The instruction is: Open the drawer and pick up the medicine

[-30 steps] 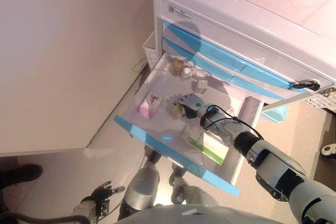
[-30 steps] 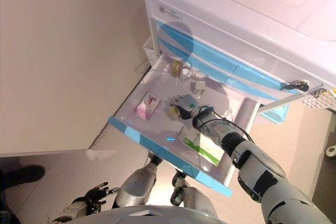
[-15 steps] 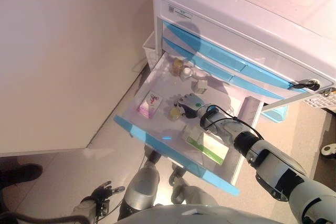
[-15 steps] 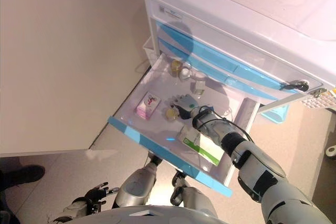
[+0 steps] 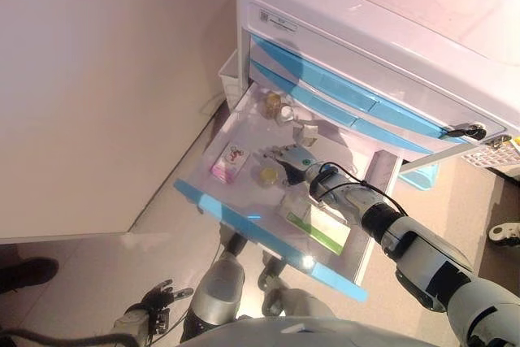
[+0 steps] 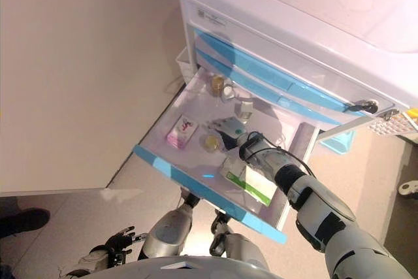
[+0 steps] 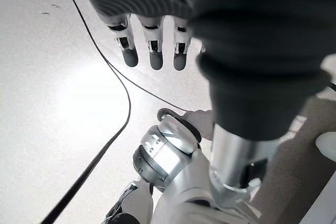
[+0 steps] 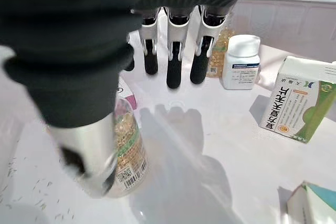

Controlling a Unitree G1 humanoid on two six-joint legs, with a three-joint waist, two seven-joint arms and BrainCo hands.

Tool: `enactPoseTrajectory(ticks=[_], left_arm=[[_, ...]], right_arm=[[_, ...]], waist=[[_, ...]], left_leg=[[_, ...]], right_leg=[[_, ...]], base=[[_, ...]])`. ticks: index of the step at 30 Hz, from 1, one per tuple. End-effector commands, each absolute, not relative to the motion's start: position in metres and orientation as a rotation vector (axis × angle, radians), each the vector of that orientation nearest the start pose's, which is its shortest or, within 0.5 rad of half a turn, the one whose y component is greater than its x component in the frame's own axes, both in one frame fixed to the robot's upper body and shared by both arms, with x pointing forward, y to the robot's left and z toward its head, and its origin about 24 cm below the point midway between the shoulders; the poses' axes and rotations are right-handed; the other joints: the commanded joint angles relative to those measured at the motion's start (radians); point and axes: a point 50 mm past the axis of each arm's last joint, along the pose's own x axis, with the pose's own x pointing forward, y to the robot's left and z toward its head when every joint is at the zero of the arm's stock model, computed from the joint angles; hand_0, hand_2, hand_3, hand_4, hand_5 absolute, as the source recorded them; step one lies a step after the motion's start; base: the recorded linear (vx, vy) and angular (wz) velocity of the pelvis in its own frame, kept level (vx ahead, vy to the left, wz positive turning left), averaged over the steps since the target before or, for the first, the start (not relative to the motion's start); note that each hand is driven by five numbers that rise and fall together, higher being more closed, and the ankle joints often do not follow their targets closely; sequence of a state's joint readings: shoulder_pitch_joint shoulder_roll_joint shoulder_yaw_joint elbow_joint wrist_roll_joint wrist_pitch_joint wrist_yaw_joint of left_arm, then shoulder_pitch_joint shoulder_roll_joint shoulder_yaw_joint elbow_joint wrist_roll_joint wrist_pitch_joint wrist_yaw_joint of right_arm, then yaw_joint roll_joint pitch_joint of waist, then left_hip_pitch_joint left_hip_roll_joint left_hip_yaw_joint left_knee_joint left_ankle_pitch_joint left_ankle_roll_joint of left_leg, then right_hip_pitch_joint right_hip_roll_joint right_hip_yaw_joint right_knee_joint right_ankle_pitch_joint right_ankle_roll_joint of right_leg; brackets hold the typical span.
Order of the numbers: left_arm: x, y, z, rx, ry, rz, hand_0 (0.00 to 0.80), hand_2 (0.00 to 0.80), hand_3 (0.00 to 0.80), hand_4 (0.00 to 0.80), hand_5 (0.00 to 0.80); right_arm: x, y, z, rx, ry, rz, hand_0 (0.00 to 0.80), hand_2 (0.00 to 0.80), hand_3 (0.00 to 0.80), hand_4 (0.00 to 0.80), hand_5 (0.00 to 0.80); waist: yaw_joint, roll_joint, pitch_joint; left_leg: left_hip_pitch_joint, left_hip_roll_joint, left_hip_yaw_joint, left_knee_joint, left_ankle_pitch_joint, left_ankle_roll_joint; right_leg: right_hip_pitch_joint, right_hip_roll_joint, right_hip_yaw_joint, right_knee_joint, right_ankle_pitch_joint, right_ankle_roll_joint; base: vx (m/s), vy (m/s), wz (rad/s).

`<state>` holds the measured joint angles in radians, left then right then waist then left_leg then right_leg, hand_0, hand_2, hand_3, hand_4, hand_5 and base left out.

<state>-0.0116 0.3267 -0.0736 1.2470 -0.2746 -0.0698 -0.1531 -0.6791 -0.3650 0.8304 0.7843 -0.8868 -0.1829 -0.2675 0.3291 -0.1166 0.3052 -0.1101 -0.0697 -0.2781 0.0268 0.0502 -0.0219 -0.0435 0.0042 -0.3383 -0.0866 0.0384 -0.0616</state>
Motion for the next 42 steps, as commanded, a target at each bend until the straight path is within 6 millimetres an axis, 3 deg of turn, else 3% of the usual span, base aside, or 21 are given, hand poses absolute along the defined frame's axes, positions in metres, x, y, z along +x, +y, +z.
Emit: enactPoseTrajectory(ticks=[1,42], left_arm=[[0.081,0.273,-0.151,0.055,1.19,0.17,0.0,0.0,0.0,0.0,0.0],[0.083,0.273,-0.151,0.065,1.187,0.157,0.0,0.0,0.0,0.0,0.0]], right_arm=[[0.327,-0.071,0.037,-1.582,-0.499,0.618,0.0,0.0,0.0,0.0,0.0],[0.321,-0.059,0.034,-1.567,-0.546,0.699,0.0,0.0,0.0,0.0,0.0]], waist=[[0.013,0.003,-0.032],[0.031,0.01,-0.022]], left_leg=[[-0.003,-0.038,0.003,-0.065,-0.013,0.025],[-0.014,-0.043,-0.013,-0.059,-0.008,0.026]], right_leg=[[0.04,-0.014,-0.006,0.125,-0.099,0.069],[0.041,-0.017,-0.024,0.126,-0.098,0.071]], base=[[0.0,0.0,0.0],[0.0,0.0,0.0]])
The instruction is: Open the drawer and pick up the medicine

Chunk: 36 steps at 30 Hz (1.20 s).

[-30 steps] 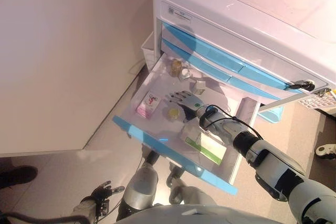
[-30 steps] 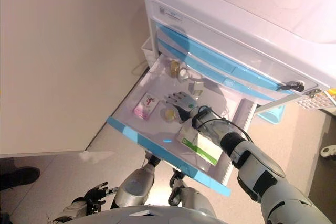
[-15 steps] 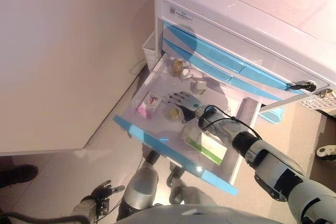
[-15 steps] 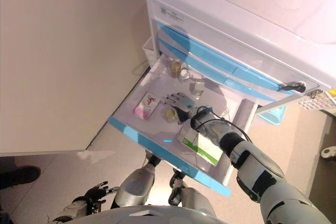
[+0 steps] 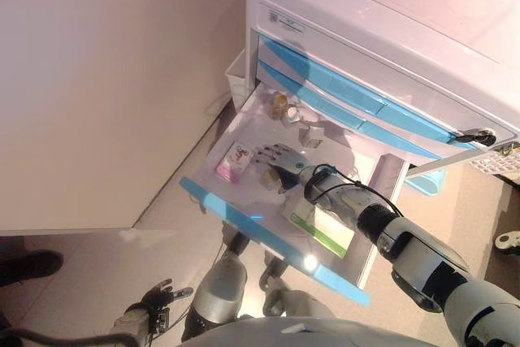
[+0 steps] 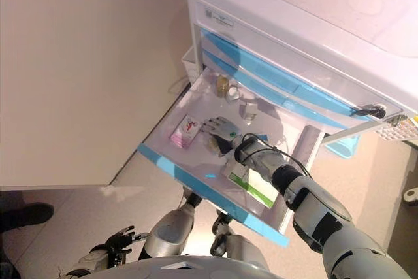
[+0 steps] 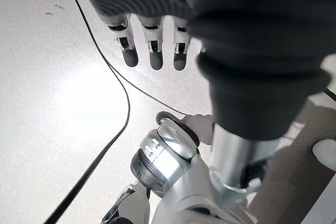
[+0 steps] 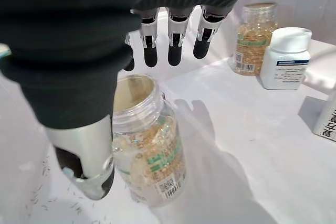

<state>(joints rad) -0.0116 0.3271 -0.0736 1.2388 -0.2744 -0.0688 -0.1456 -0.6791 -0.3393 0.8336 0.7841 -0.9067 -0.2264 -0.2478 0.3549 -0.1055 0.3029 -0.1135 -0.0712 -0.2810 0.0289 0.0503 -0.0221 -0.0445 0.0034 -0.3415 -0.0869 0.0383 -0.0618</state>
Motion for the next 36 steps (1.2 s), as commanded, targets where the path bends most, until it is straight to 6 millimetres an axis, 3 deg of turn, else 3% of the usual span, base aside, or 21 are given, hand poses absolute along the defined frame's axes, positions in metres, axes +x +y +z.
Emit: enactPoseTrajectory(ticks=[1,4,7,9,13,18,29,36], left_arm=[[0.0831,0.273,-0.1508,0.064,1.187,0.157,0.0,0.0,0.0,0.0,0.0],[0.0817,0.2728,-0.1511,0.065,1.189,0.158,0.0,0.0,0.0,0.0,0.0],[0.0813,0.2726,-0.1513,0.067,1.191,0.158,0.0,0.0,0.0,0.0,0.0],[0.0815,0.2726,-0.1513,0.065,1.191,0.158,0.0,0.0,0.0,0.0,0.0],[0.0826,0.2724,-0.1511,0.064,1.188,0.157,0.0,0.0,0.0,0.0,0.0],[0.0825,0.273,-0.1508,0.064,1.185,0.154,0.0,0.0,0.0,0.0,0.0],[0.0806,0.2732,-0.1512,0.064,1.19,0.159,0.0,0.0,0.0,0.0,0.0],[0.0811,0.273,-0.1511,0.068,1.189,0.157,0.0,0.0,0.0,0.0,0.0]], right_arm=[[0.3209,-0.0594,0.0339,-1.569,-0.543,0.695,0.0,0.0,0.0,0.0,0.0],[0.321,-0.0612,0.0322,-1.569,-0.531,0.687,0.0,0.0,0.0,0.0,0.0],[0.3209,-0.0625,0.0307,-1.573,-0.529,0.682,0.329,0.329,0.329,0.329,0.329],[0.3211,-0.063,0.0305,-1.576,-0.527,0.683,0.433,0.433,0.433,0.433,0.433],[0.3217,-0.0639,0.0303,-1.581,-0.521,0.679,0.477,0.477,0.477,0.477,0.477],[0.3228,-0.0663,0.0299,-1.59,-0.509,0.674,0.458,0.458,0.458,0.458,0.458],[0.3237,-0.0682,0.0304,-1.591,-0.505,0.662,0.615,0.615,0.615,0.615,0.615],[0.325,-0.0667,0.034,-1.579,-0.52,0.644,0.59,0.59,0.59,0.59,0.59]], waist=[[0.005,-0.001,-0.019],[0.006,-0.001,-0.021],[0.006,-0.003,-0.021],[0.005,-0.003,-0.022],[0.004,-0.001,-0.021],[0.004,0.002,-0.018],[0.003,0.001,-0.021],[0.002,-0.002,-0.023]], left_leg=[[-0.012,-0.041,-0.01,-0.061,-0.007,0.026],[-0.009,-0.04,-0.01,-0.064,-0.007,0.026],[-0.009,-0.04,-0.01,-0.063,-0.008,0.025],[-0.009,-0.04,-0.01,-0.064,-0.008,0.026],[-0.008,-0.041,-0.01,-0.062,-0.008,0.027],[-0.007,-0.041,-0.009,-0.06,-0.008,0.026],[-0.005,-0.041,-0.008,-0.06,-0.009,0.027],[-0.002,-0.04,-0.007,-0.061,-0.009,0.028]], right_leg=[[0.041,-0.016,-0.02,0.126,-0.097,0.071],[0.042,-0.015,-0.021,0.125,-0.097,0.072],[0.043,-0.015,-0.021,0.125,-0.098,0.072],[0.043,-0.015,-0.02,0.125,-0.098,0.072],[0.043,-0.016,-0.019,0.127,-0.098,0.072],[0.044,-0.018,-0.022,0.129,-0.098,0.072],[0.046,-0.017,-0.017,0.127,-0.097,0.072],[0.047,-0.014,-0.013,0.125,-0.095,0.072]], base=[[0.0,0.0,0.0],[0.0,0.0,0.0],[0.0,0.0,0.0],[0.0,0.0,0.0],[0.0,0.0,0.0],[0.0,0.0,0.0],[0.0,0.0,0.0],[0.0,0.0,0.0]])
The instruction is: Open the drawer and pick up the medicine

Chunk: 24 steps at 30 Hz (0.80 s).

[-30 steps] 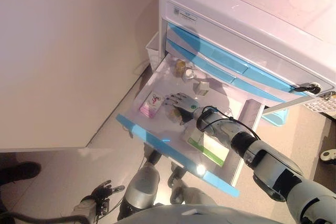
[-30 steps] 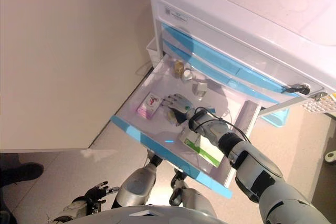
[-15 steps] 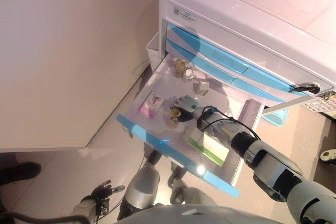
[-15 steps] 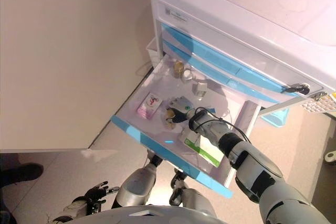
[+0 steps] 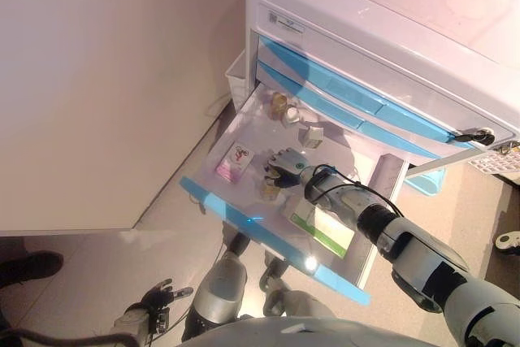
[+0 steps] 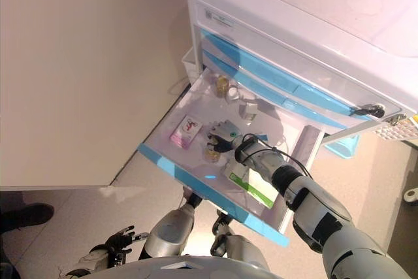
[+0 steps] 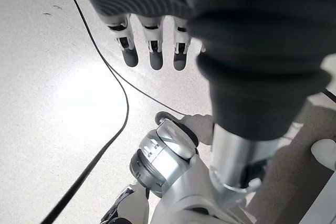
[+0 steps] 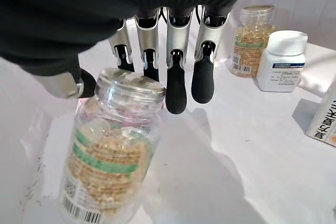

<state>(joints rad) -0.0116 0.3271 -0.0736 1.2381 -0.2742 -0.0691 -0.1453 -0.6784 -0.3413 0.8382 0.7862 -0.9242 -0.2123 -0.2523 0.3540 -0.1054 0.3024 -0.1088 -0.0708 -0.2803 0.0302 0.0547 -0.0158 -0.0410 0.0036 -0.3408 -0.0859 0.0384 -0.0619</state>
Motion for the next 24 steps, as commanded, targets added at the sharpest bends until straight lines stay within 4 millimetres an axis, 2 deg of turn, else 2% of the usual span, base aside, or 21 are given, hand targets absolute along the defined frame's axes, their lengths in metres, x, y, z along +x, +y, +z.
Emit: enactPoseTrajectory(ticks=[1,3,18,24], left_arm=[[0.081,0.273,-0.151,0.069,1.189,0.157,0.0,0.0,0.0,0.0,0.0],[0.081,0.274,-0.151,0.068,1.192,0.16,0.0,0.0,0.0,0.0,0.0],[0.081,0.273,-0.151,0.073,1.194,0.169,0.0,0.0,0.0,0.0,0.0],[0.08,0.274,-0.151,0.07,1.199,0.173,0.0,0.0,0.0,0.0,0.0]], right_arm=[[0.325,-0.066,0.035,-1.577,-0.522,0.641,0.593,0.593,0.593,0.593,0.593],[0.325,-0.065,0.039,-1.568,-0.537,0.637,0.571,0.571,0.571,0.571,0.571],[0.322,-0.063,0.042,-1.554,-0.564,0.638,0.609,0.609,0.609,0.609,0.609],[0.323,-0.063,0.05,-1.546,-0.606,0.603,0.684,0.684,0.684,0.684,0.684]], waist=[[0.003,-0.002,-0.022],[0.001,-0.005,-0.025],[-0.011,-0.012,-0.036],[-0.014,-0.011,-0.038]], left_leg=[[-0.006,-0.04,-0.007,-0.062,-0.014,0.022],[-0.002,-0.039,-0.005,-0.064,-0.015,0.022],[0.008,-0.037,0.002,-0.063,-0.021,0.024],[0.013,-0.036,0.005,-0.066,-0.021,0.024]], right_leg=[[0.045,-0.014,-0.013,0.124,-0.095,0.073],[0.048,-0.014,-0.012,0.123,-0.094,0.074],[0.053,-0.012,0.003,0.121,-0.093,0.074],[0.056,-0.011,0.005,0.12,-0.092,0.075]], base=[[0.0,0.0,0.0],[0.0,0.0,0.0],[0.003,-0.002,-0.01],[0.0,0.0,0.0]])
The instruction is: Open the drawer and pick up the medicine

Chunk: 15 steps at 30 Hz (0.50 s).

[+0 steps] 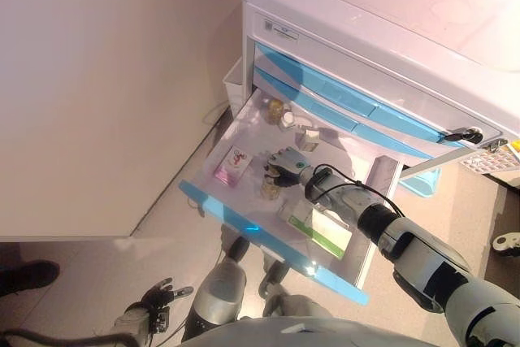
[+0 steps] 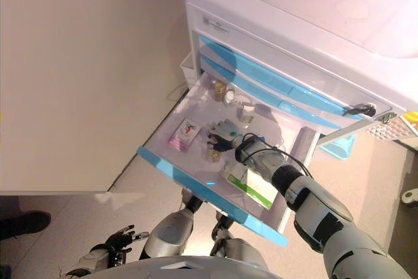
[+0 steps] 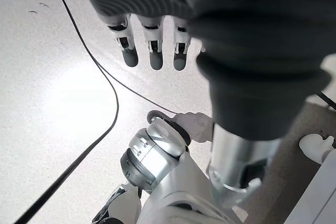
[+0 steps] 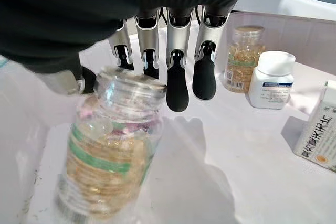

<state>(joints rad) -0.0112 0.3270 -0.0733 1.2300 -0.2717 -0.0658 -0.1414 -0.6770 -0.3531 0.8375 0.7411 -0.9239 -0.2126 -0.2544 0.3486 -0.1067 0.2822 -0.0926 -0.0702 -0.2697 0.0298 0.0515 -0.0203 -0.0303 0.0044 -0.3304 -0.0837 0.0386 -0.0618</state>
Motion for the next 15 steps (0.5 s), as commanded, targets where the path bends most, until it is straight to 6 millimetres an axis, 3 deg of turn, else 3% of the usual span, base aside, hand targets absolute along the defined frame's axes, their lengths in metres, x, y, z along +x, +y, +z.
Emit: enactPoseTrajectory(ticks=[1,15], left_arm=[[0.08,0.274,-0.151,0.07,1.2,0.174,0.0,0.0,0.0,0.0,0.0],[0.068,0.277,-0.153,0.094,1.238,0.188,0.0,0.0,0.0,0.0,0.0]], right_arm=[[0.324,-0.064,0.052,-1.55,-0.621,0.592,0.706,0.706,0.706,0.706,0.706],[0.317,-0.063,0.1,-1.534,-0.857,0.494,0.794,0.794,0.794,0.794,0.794]], waist=[[-0.01,-0.011,-0.018],[-0.046,-0.041,-0.066]], left_leg=[[-0.002,-0.037,-0.005,-0.066,-0.018,0.029],[0.033,-0.025,0.027,-0.077,-0.031,0.027]], right_leg=[[0.046,-0.012,-0.006,0.118,-0.092,0.075],[0.063,-0.002,0.032,0.109,-0.089,0.081]], base=[[0.0,0.0,0.0],[0.017,-0.002,-0.06]])
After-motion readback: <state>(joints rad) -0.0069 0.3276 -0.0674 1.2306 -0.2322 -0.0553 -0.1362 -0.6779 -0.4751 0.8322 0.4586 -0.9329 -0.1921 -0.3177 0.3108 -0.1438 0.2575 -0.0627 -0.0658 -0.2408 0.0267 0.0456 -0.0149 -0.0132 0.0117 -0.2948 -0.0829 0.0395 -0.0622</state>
